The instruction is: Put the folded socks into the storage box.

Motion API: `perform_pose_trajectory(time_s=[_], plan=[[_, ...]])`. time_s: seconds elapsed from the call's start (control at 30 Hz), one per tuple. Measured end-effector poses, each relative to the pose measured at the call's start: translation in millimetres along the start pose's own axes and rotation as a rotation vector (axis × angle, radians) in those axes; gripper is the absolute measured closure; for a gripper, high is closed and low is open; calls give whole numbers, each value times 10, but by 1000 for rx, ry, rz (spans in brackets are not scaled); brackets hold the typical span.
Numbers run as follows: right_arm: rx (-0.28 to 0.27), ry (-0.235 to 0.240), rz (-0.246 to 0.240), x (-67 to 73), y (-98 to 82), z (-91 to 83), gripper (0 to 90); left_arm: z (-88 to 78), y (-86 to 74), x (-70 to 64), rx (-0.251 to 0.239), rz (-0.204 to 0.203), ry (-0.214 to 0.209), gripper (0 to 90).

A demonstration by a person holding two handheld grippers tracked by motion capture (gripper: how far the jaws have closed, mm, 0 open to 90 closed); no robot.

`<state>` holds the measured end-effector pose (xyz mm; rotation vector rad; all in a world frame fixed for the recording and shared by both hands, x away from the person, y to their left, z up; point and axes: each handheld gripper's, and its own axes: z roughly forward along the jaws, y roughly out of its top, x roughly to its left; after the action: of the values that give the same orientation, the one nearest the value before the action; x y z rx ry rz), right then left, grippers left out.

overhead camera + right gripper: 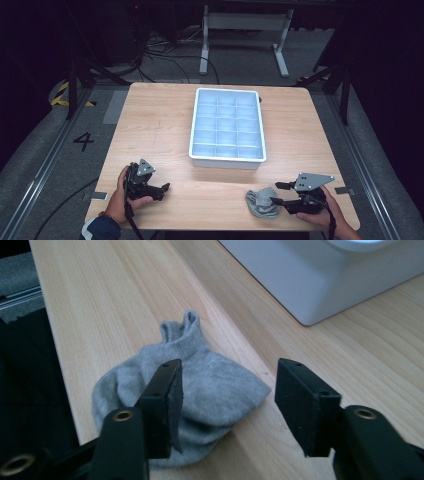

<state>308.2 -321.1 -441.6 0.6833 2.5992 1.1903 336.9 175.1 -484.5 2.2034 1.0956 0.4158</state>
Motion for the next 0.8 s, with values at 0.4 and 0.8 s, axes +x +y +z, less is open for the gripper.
perform_pose_trajectory(time_s=[0.4, 0.8], plan=[[114, 85, -24, 6, 57, 290, 249, 0, -7, -21, 1, -19, -9, 7], [191, 114, -38, 130, 47, 484, 133, 0, -8, -21, 0, -18, -12, 7]])
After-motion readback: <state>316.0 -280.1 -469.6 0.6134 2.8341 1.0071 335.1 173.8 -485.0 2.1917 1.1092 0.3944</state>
